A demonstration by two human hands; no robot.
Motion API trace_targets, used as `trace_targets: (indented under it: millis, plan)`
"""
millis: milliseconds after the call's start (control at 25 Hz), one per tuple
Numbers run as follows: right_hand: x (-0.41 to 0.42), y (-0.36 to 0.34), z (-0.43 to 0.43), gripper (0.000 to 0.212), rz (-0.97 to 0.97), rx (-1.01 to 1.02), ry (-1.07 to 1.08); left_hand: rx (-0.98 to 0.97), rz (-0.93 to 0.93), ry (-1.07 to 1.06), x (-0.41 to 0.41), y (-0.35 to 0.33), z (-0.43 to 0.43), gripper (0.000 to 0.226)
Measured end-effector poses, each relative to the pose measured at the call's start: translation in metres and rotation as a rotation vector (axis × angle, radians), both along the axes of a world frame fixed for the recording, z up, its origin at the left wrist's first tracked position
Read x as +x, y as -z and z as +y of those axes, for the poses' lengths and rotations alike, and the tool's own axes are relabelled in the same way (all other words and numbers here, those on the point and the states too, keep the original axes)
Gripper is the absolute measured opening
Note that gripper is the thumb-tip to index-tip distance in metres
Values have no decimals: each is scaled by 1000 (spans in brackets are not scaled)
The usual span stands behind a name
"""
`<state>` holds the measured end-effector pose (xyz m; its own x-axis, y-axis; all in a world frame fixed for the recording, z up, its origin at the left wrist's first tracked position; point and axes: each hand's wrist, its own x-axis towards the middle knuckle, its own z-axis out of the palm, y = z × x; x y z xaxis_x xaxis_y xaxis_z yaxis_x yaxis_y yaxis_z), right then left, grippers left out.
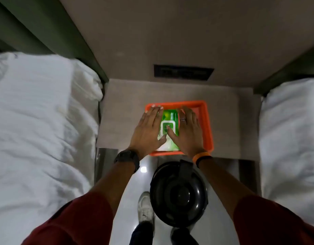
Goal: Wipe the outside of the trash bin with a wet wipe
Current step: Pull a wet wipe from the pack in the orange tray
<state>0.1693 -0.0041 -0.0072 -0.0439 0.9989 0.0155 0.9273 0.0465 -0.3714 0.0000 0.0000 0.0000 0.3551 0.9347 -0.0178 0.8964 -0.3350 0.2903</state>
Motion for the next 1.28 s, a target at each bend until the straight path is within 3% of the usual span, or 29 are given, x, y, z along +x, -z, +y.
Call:
trace_targets:
  millis: [240, 360, 600, 720, 800, 920, 1040, 1160, 1280]
  plan:
    - [-17, 110, 4, 48, 237, -377, 301, -343, 44, 130, 18, 110, 40, 88]
    - [-28, 126, 10, 39, 393, -342, 563, -345, 137, 184, 27, 133, 56, 81]
    - [-41, 125, 24, 29, 713, -423, 963, -294, 177, 255, 21, 138, 71, 97]
    - [-32, 121, 41, 22, 776, -604, 950, -296, 138, 215, 21, 136, 71, 96]
    - [-29, 118, 42, 22, 843, -570, 927, -339, -3, 105, 16, 134, 67, 88]
    - [-24, 123, 32, 30, 572, -416, 733, -407, -127, 11, 14, 137, 65, 88]
    - [-22, 132, 28, 47, 332, -465, 460, -390, -156, 6, 17, 141, 63, 87]
    - [-23, 140, 30, 74, 244, -456, 428, -371, -174, 11, 18, 141, 63, 84]
    - [-18, 142, 36, 77, 328, -442, 389, -372, -174, 25, 16, 142, 63, 83]
